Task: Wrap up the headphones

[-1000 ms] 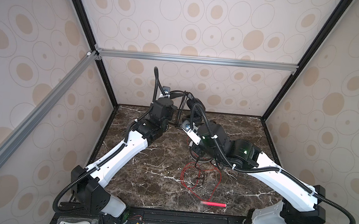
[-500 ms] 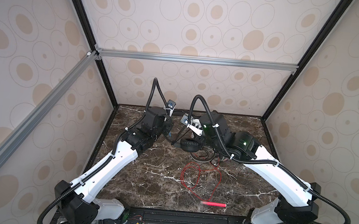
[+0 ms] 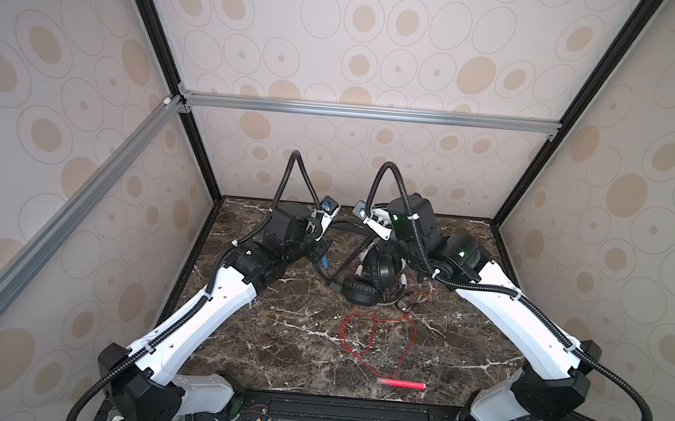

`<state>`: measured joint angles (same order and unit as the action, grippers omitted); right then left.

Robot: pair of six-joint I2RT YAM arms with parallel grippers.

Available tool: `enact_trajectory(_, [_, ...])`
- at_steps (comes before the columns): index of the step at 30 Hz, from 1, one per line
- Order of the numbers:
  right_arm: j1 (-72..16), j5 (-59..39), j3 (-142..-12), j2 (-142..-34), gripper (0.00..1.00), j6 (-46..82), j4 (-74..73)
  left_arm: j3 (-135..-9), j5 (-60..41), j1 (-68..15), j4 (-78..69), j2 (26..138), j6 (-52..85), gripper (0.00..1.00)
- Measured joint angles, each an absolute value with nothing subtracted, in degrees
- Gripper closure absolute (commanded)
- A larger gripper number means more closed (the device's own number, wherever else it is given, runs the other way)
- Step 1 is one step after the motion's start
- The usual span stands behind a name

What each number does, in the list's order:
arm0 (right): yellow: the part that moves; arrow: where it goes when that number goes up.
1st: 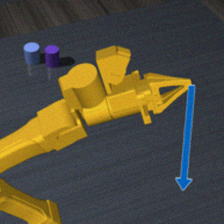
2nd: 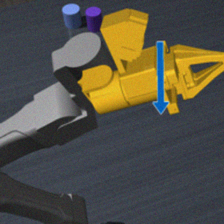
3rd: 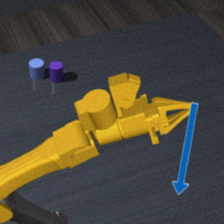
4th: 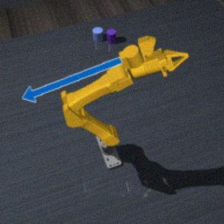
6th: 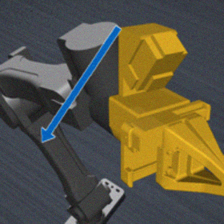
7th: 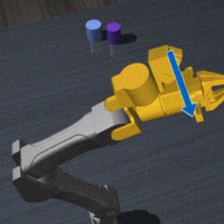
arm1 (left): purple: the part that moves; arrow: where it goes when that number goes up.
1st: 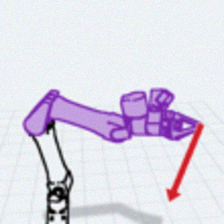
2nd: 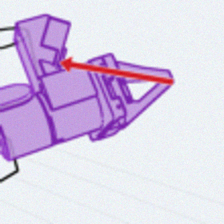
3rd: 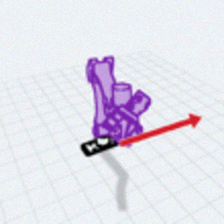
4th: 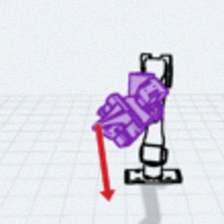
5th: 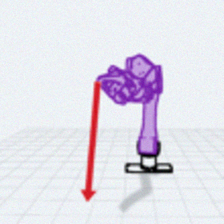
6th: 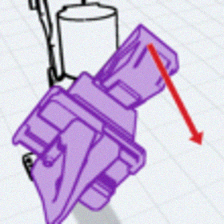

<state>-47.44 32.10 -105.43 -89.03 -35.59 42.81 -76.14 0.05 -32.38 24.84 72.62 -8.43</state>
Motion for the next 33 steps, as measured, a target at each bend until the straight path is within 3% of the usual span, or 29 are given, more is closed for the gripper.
enact_trajectory(19, [-29.8,14.5,-94.0,-85.1,0.86,-16.3,35.3,-84.5,-8.2,-32.4,28.3,72.8,-6.9,1.00])
enact_trajectory(33, [-25.9,0.8,-78.5,-79.8,0.82,-4.9,19.8,-99.6,-16.4,-32.4,29.6,77.6,-0.1,1.00])
